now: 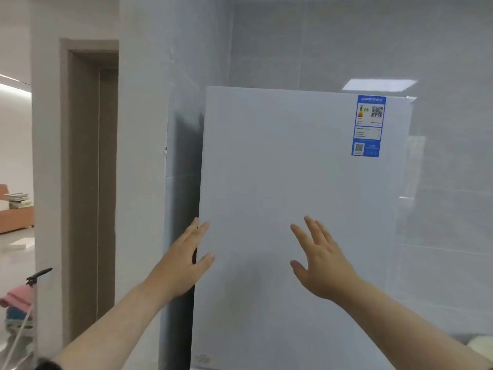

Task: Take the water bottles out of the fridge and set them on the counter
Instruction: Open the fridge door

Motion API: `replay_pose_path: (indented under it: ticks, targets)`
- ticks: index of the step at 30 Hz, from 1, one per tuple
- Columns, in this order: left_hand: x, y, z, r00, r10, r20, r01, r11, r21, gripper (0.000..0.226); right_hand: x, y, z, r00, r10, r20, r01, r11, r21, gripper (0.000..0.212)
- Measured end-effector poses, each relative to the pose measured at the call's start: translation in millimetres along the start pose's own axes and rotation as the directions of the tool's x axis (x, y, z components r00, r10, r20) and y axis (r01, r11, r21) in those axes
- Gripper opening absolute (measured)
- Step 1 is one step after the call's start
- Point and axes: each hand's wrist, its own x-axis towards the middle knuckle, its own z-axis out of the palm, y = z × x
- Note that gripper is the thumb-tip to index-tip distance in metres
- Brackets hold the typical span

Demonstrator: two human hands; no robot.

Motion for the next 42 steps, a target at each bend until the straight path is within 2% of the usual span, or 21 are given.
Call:
replay_pose_path:
  ticks: [4, 8, 11, 15, 23, 25, 27, 30, 33, 38, 42]
  targets:
    - [71, -28, 5, 1.0, 0.006, -0.012, -0.006, 0.999, -0.044, 0.074, 77, -10, 21, 0.985, 0.004, -0.172, -0.034, 0.985, -0.17, 0.09]
    - [99, -45, 15, 0.997, 0.076, -0.003, -0.076, 0.995, -0.07, 0.08, 106, -3, 40, 0.975, 0.049, -0.215, -0.104, 0.963, -0.25, 0.106]
    - [111, -54, 20, 0.992, 0.096, -0.086, -0.108, 0.984, -0.143, 0.078, 109, -3, 51, 0.965, 0.058, -0.254, -0.125, 0.959, -0.255, 0.109]
    - [112, -58, 18, 0.983, 0.097, -0.154, -0.132, 0.964, -0.232, 0.074, 108, -4, 52, 0.96, 0.046, -0.275, -0.114, 0.965, -0.236, 0.105]
    - [58, -33, 1, 0.974, 0.148, -0.173, -0.175, 0.973, -0.153, 0.086, 73, 5, 22, 0.967, -0.007, -0.253, -0.041, 0.982, -0.182, 0.091]
    - [33, -24, -4, 0.977, 0.108, -0.182, -0.14, 0.975, -0.174, 0.09, 57, 5, 10, 0.971, -0.019, -0.237, -0.02, 0.987, -0.161, 0.087]
    - [4, -11, -7, 0.983, 0.084, -0.162, -0.113, 0.978, -0.178, 0.091, 40, 4, -8, 0.975, -0.009, -0.222, -0.006, 0.998, -0.07, 0.084]
    - [-49, 8, -4, 0.981, 0.146, -0.124, -0.155, 0.986, -0.068, 0.091, 20, -5, -51, 0.977, 0.018, -0.21, 0.008, 0.993, 0.12, 0.08]
    - [-95, 31, 2, 0.97, 0.233, -0.069, -0.23, 0.972, 0.056, 0.096, 11, -30, -109, 0.963, -0.063, -0.261, 0.114, 0.976, 0.185, 0.082]
    - [-140, 78, -8, 0.931, 0.364, 0.035, -0.358, 0.89, 0.283, 0.102, -18, -84, -197, 0.905, -0.23, -0.359, 0.314, 0.929, 0.197, 0.095]
    - [-162, 120, -23, 0.883, 0.446, 0.15, -0.46, 0.751, 0.474, 0.098, -53, -86, -232, 0.904, -0.27, -0.332, 0.327, 0.936, 0.129, 0.101]
